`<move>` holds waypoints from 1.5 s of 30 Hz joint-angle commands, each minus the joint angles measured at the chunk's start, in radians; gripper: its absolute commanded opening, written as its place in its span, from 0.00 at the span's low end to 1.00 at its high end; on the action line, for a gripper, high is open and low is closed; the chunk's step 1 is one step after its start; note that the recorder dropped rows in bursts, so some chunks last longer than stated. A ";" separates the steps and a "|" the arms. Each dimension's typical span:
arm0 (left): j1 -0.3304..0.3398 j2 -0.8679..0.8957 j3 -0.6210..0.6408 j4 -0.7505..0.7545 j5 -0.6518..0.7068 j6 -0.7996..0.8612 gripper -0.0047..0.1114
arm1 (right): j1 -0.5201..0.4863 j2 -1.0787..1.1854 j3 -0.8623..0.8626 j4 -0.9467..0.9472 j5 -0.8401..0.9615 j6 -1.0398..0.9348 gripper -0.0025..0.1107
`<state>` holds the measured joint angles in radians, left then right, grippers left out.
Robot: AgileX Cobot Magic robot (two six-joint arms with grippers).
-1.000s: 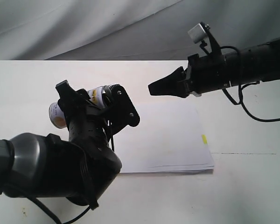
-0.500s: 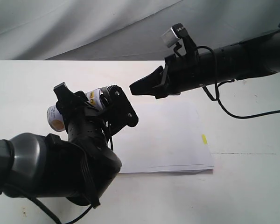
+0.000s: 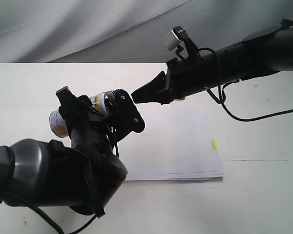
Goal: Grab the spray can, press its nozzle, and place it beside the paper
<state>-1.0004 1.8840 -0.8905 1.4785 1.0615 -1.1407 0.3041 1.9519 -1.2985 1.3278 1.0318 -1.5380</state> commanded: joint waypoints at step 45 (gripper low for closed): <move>-0.005 -0.007 -0.011 0.028 0.033 -0.002 0.04 | 0.048 0.033 -0.006 0.067 -0.039 -0.036 0.02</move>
<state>-1.0004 1.8840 -0.8905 1.4785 1.0615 -1.1407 0.3349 1.9885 -1.2985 1.3810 0.9862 -1.5604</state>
